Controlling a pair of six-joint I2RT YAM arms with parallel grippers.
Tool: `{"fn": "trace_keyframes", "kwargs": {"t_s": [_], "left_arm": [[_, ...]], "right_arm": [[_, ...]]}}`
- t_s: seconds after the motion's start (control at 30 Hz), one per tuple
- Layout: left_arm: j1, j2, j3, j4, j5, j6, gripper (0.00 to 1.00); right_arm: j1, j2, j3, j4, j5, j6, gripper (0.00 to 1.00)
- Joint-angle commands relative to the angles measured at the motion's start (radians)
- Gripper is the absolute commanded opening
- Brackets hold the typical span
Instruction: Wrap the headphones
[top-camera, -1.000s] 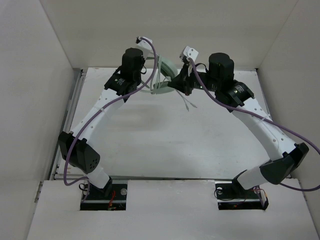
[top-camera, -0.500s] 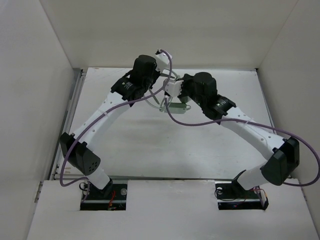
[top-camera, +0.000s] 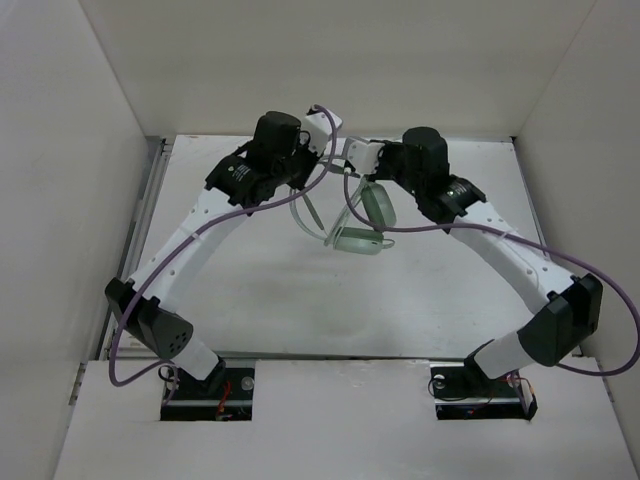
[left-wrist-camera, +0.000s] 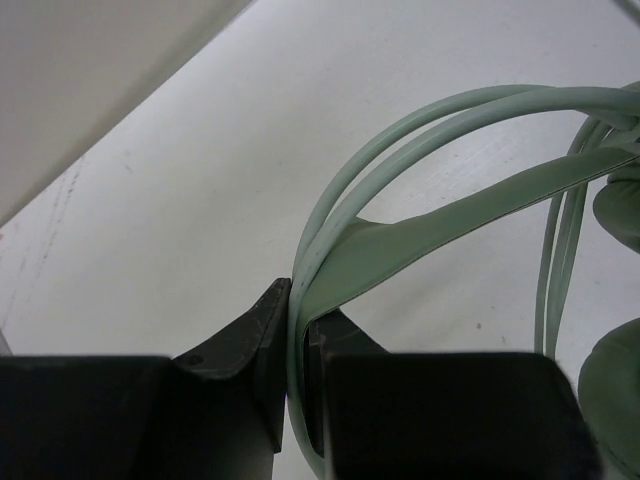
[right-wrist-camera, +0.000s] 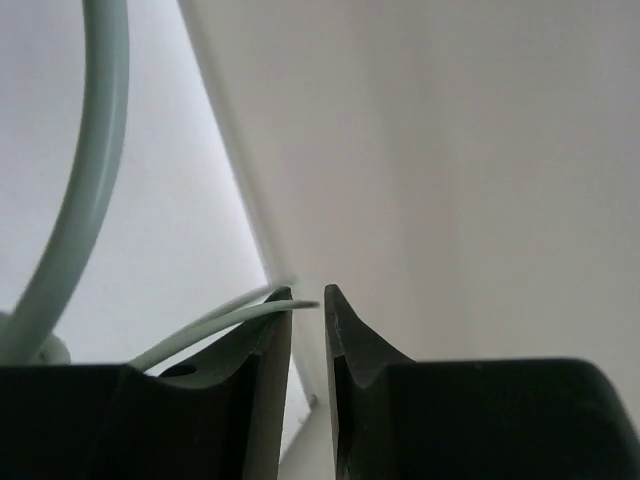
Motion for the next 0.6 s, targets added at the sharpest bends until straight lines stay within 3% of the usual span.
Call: {"fn": "trace_keyframes", "kwargs": {"t_s": [0.0, 0.13, 0.23, 0.43, 0.57], "left_arm": [[0.008, -0.08, 0.011, 0.03, 0.138, -0.098, 0.0], [0.042, -0.071, 0.02, -0.007, 0.216, -0.159, 0.0], [0.073, -0.064, 0.018, -0.029, 0.257, -0.199, 0.0], [0.107, -0.081, -0.044, -0.016, 0.267, -0.236, 0.0], [0.136, -0.083, -0.118, 0.045, 0.221, -0.287, 0.0]], "right_arm": [[-0.021, -0.014, 0.143, -0.2, -0.19, 0.187, 0.25], [-0.064, -0.007, 0.237, -0.433, -0.486, 0.317, 0.26], [-0.114, -0.007, 0.257, -0.514, -0.675, 0.367, 0.26], [-0.245, -0.031, 0.205, -0.477, -0.893, 0.52, 0.26], [-0.317, -0.063, 0.107, -0.279, -0.974, 0.776, 0.24]]}}
